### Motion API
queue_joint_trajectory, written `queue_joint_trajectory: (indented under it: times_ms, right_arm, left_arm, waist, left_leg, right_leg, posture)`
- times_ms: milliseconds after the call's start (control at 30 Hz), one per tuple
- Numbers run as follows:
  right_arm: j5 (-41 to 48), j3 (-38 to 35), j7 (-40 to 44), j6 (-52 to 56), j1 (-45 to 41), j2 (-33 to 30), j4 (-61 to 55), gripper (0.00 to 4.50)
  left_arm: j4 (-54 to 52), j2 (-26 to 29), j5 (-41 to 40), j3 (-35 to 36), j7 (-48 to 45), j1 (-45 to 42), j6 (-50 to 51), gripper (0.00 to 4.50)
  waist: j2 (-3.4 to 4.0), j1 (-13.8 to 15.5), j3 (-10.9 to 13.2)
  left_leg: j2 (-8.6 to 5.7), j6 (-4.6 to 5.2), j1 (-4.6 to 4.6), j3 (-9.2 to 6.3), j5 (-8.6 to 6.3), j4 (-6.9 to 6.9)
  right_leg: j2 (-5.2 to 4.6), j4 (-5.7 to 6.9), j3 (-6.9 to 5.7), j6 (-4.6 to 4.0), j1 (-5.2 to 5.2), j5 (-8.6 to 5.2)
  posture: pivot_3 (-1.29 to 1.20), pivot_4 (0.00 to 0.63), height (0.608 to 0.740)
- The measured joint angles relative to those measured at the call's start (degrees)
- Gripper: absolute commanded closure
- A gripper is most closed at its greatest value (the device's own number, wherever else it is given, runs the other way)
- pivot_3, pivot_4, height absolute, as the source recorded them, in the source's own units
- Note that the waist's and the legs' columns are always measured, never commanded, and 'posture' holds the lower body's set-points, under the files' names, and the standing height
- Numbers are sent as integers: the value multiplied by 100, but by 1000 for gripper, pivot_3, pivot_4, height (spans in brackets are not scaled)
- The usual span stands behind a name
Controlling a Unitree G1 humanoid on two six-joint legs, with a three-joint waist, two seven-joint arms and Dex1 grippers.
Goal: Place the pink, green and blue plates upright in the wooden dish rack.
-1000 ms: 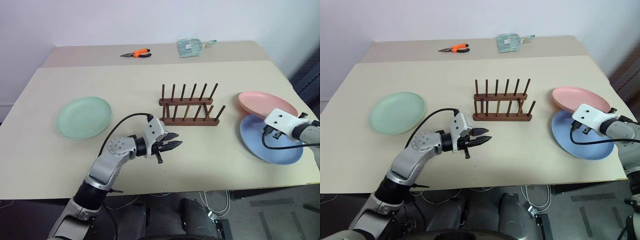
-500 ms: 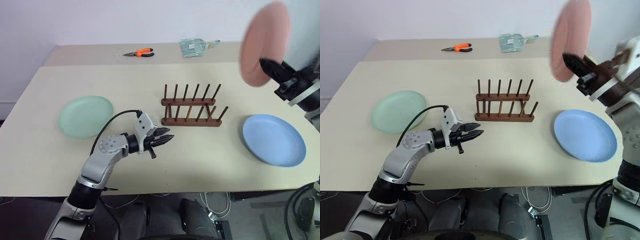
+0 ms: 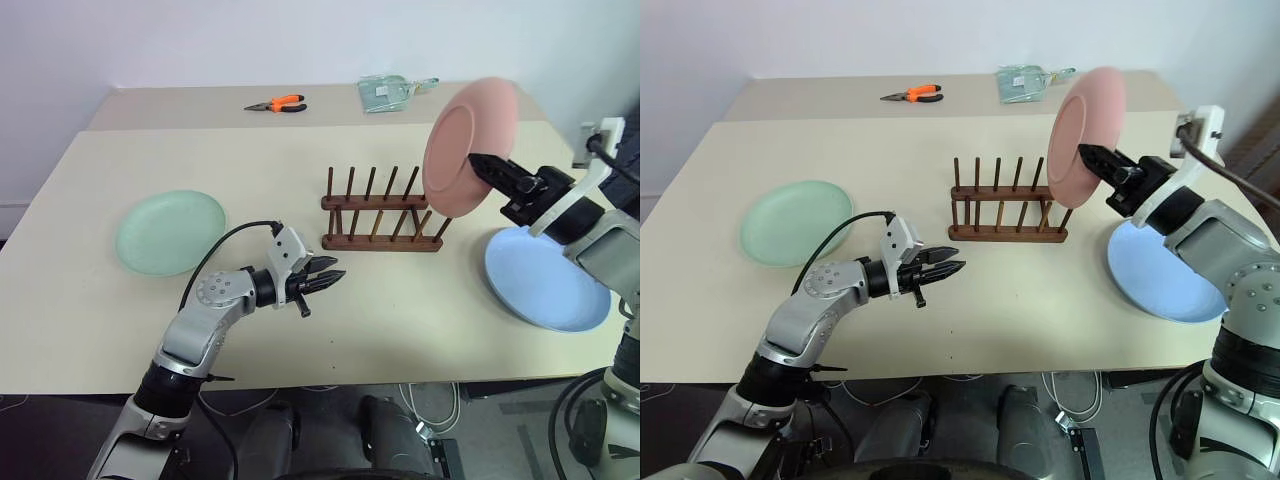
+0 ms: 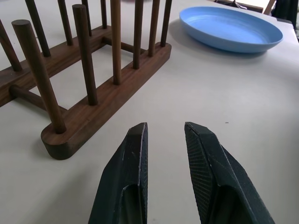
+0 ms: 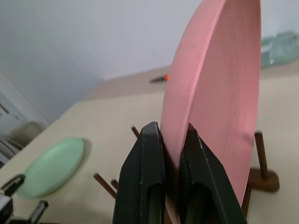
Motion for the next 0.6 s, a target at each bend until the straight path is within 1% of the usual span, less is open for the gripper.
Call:
queue_joint_trajectory:
  times_ms: [33,100,133,200,233,267,367,467,533,600]
  right_arm:
    - [-160,98,-41,-26,0,-2,5,3325]
    - [-618,329,17,-200,4,-59,4,2366]
    - [-922,467,116,-397,7,-139,-14,1899]
    - [-1776,747,367,-1056,6,-410,-106,1893]
    - [-2127,805,448,-1361,-14,-487,-120,1893]
    - [-2449,872,481,-1633,-69,-527,-101,1893]
    - [-3436,1025,560,-2569,-508,-619,140,1893]
    - [-4060,1140,850,-3229,-871,-767,313,992]
    - [-4334,1376,1179,-3584,-991,-820,267,68]
    - [-4462,1730,1549,-3719,-1050,-799,78,20]
  left_arm:
    - [-3,-1,-17,4,2,1,21,3020]
    - [-5,-18,-127,52,24,1,138,2403]
    - [-4,-20,-167,90,50,1,177,1938]
    - [2,-17,-199,269,183,-2,187,938]
    - [61,-27,-152,354,341,-22,106,367]
    - [212,-80,-45,452,582,-90,-2,22]
    - [1019,-385,385,1113,1872,-628,-326,22]
    - [1535,-501,580,1904,3113,-1078,-532,0]
    - [1837,-491,807,2383,3995,-1328,-551,0]
    - [2087,-422,1085,2782,4946,-1501,-423,0]
  waist:
    - [0,0,0]
    - [1,-1,0]
    - [1,-2,0]
    - [1,0,1]
    - [1,0,0]
    - [1,2,0]
    - [-2,1,2]
    - [-4,-22,1]
    - [-7,-39,-1]
    - [-9,-45,-2]
  left_leg:
    - [0,0,0,0,0,0]
    - [-1,0,-2,1,0,0]
    - [-2,0,-3,1,0,0]
    - [-3,-1,-7,2,0,-1]
    - [-2,-1,-6,3,0,-1]
    - [-3,-2,-3,4,1,0]
    - [-2,-11,-2,1,8,3]
    - [0,-12,2,1,8,-8]
    - [1,-13,3,1,8,-14]
    - [-1,-14,3,1,8,-13]
  right_leg:
    - [0,0,0,0,0,0]
    - [0,-1,0,2,-2,-1]
    - [0,-1,-1,5,-3,-1]
    - [1,0,-2,24,-8,7]
    - [1,0,-2,25,-8,7]
    - [1,0,-1,29,-7,6]
    - [4,1,-2,34,-7,6]
    - [6,1,-2,37,-9,9]
    - [7,1,-2,27,-11,15]
    - [6,1,-1,26,-11,17]
  posture:
    - [0,150,740]
    - [0,150,740]
    - [0,150,740]
    - [0,150,740]
    - [0,150,740]
    - [0,150,740]
    - [0,150,740]
    - [0,150,740]
    - [0,150,740]
    - [0,150,740]
